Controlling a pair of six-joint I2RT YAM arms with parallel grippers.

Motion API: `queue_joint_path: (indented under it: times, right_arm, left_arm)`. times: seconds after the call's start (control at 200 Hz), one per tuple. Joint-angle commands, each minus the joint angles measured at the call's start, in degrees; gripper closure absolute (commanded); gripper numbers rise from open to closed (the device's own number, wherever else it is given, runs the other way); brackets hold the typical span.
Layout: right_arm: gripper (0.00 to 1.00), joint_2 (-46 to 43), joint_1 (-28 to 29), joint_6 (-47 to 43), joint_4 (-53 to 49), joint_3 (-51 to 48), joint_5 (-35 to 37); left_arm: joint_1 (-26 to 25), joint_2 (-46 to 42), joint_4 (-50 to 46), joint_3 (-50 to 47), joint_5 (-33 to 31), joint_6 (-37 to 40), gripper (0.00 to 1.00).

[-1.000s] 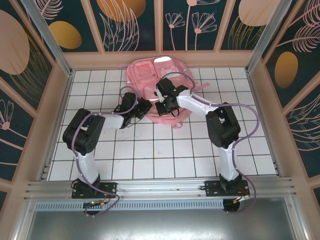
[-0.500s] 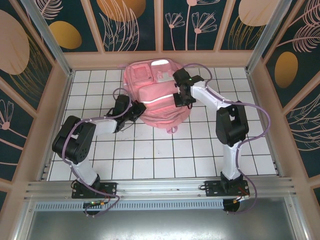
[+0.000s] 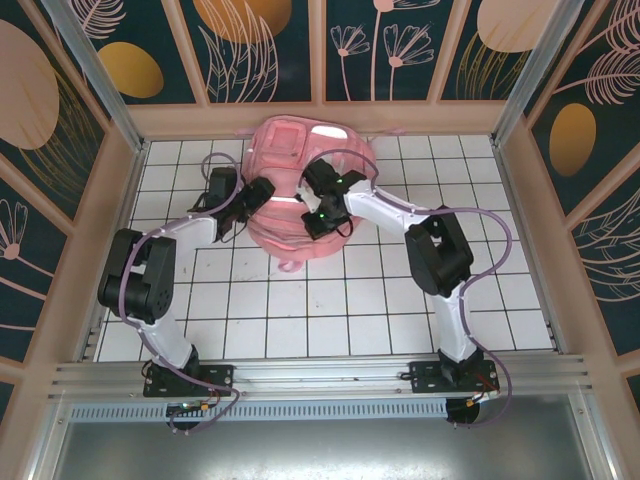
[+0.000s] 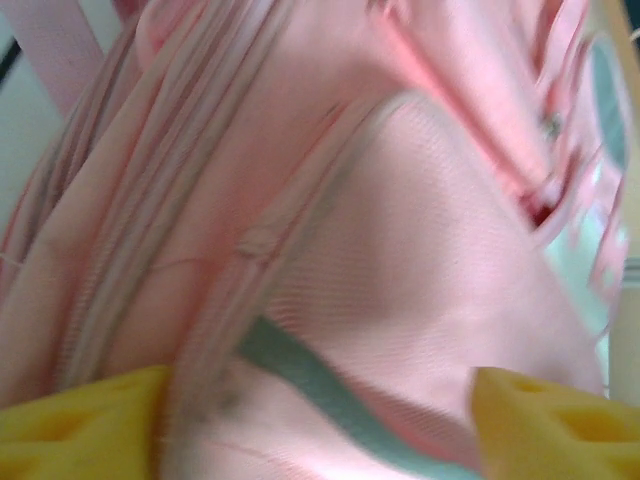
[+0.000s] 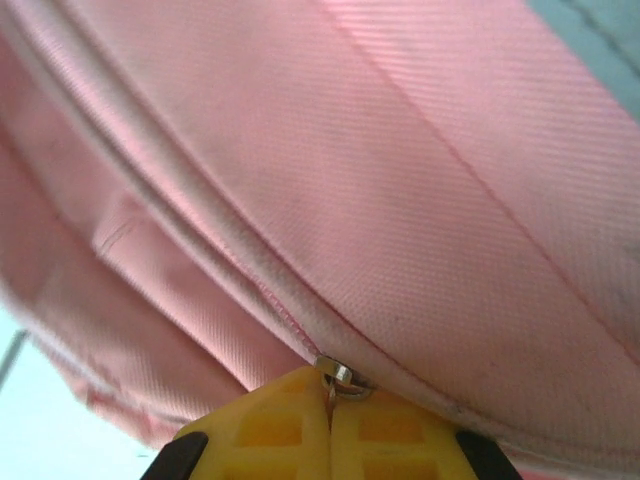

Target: Pack the student bag

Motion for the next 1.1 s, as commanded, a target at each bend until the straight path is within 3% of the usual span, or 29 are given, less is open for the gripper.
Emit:
queue_joint_path:
  times: [0.0,0.165,0.335,0.43,0.575,0.71,0.78,0.875,1.096]
  right_arm:
    - [1.0,0.4,2.3,1.0,6.0,2.7,-11.8]
    - [1.0,1.5,2.5,4.5,13.0,5.3,-14.0]
    - [1.0,2.3,2.5,5.7,15.3,7.3,-15.2]
    - [1.0,2.0,2.5,6.7,16.5,7.2,-17.0]
    - [1.0,0.6,2.6,7.5,17.9,5.5,-18.4]
    - [1.0,-1.6,3.0,7.5,18.4,2.1,-20.6]
    - [1.0,-2.8,3.4,6.7,17.2,-0.1,-21.4]
    - [1.0,-4.1,3.7,4.2,12.1,-3.4,-18.6]
    - [1.0,-4.0,0.0,-0.7,-2.6,-8.7,2.4]
  left_arm:
    - [0.2,-5.3,0.0,-0.7,-1.3,-1.3,0.04]
    - [0.1,-14.7,0.4,-8.0,-0.9,-5.8,0.01]
    - [-0.1,-21.2,7.8,-18.1,0.6,-17.1,0.03]
    - [-1.2,-20.5,14.3,-22.0,1.7,-22.8,0.05]
    - [-2.9,-12.9,20.1,-20.4,3.8,-26.4,0.09]
    - [-3.3,-5.8,26.2,-18.7,3.3,-28.4,0.27]
    - [-3.3,-3.2,28.7,-18.4,3.0,-28.3,0.62]
    - [-3.1,-2.5,29.6,-19.2,1.5,-28.0,1.0]
    - [-2.9,-7.2,21.7,-18.9,-1.3,-21.6,1.0]
